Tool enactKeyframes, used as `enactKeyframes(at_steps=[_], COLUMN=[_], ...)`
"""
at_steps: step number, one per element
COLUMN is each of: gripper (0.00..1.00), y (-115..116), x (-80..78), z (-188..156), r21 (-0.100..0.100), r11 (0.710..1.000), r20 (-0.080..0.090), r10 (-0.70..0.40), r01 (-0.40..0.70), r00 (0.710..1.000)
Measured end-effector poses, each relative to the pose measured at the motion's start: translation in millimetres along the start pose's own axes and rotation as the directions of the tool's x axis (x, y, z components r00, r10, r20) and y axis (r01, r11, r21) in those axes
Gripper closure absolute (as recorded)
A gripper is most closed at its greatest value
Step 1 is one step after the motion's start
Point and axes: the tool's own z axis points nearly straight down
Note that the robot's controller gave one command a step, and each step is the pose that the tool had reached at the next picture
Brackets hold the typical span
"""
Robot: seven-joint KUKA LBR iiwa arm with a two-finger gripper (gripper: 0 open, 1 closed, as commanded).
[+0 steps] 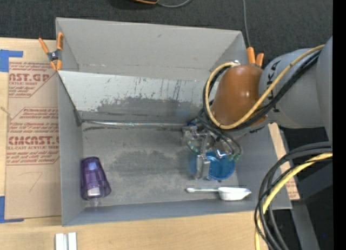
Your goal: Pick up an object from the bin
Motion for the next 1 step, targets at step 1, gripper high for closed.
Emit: enactKeyframes(at_steps=[1], gripper=[0.0], y=[-24.3], x=[-3.5], z=[-79.0], r21=[-0.001], r11=[0.995], r20=[0.005], r10=[0.1], r01=[-0.1], r00=[0.995])
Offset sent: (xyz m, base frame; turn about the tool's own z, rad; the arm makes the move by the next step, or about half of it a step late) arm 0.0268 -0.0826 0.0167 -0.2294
